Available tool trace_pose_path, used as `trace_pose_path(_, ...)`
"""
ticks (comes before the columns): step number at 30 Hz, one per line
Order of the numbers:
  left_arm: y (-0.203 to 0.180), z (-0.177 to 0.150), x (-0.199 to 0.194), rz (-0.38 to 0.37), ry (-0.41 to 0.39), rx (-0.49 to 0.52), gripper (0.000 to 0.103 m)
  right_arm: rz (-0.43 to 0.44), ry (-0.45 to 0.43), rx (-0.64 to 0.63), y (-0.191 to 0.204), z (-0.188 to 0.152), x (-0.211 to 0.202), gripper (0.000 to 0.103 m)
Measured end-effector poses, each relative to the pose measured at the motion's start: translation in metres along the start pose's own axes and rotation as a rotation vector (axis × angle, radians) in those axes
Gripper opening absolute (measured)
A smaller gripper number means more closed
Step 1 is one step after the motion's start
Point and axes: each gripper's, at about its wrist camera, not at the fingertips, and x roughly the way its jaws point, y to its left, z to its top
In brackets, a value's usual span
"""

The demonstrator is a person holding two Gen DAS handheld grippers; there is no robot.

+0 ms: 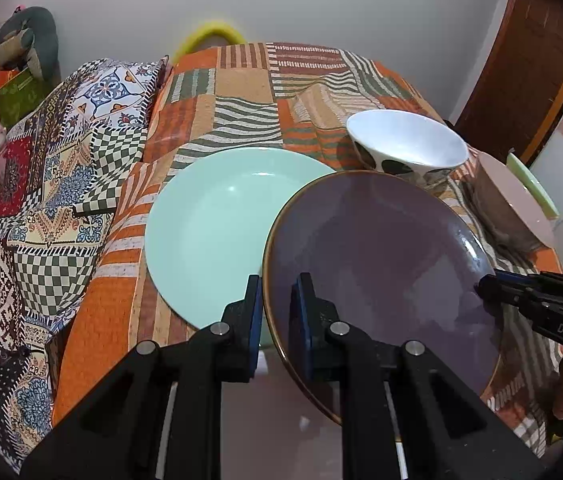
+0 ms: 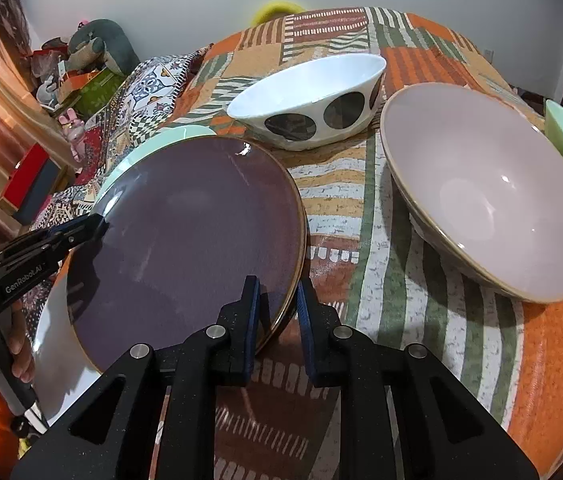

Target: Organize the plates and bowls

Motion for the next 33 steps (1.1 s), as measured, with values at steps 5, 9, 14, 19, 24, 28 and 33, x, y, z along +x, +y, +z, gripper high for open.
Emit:
trace_pose_path(5, -0.008, -0.003, -0.017, -0.014, -0.025, -0.006, 0.016, 0.008, -0.007, 0.003, -0.001, -0.004, -0.010, 0.017)
trace_pose_path(9, -0.017, -0.005, -0.035, -0.024, -0.054, -0.003, 0.016, 0.014, -0.034, 0.005, -0.002, -0.009, -0.027, 0.017)
trace_pose_path(14, -0.033, -0.009, -0.057, -0.027, -0.086, 0.027, 0.016, 0.011, -0.085, 0.008, -0.003, -0.013, -0.055, 0.017)
trace_pose_path(19, -0.050, -0.015, -0.078, -0.054, -0.104, 0.044, 0.016, -0.007, -0.131, 0.003, -0.007, -0.020, -0.080, 0.017)
trace_pose_path(24, -0.071, -0.022, -0.090, -0.071, -0.107, 0.072, 0.016, -0.023, -0.150, 0.015, -0.017, -0.032, -0.097, 0.017)
trace_pose_path(28, -0.088, -0.030, -0.093, -0.090, -0.090, 0.091, 0.016, -0.030, -0.155, 0.033, -0.028, -0.041, -0.106, 0.017)
trace_pose_path(33, -0.108, -0.040, -0.088, -0.099, -0.056, 0.116, 0.016, -0.047, -0.149, 0.058, -0.043, -0.057, -0.110, 0.017)
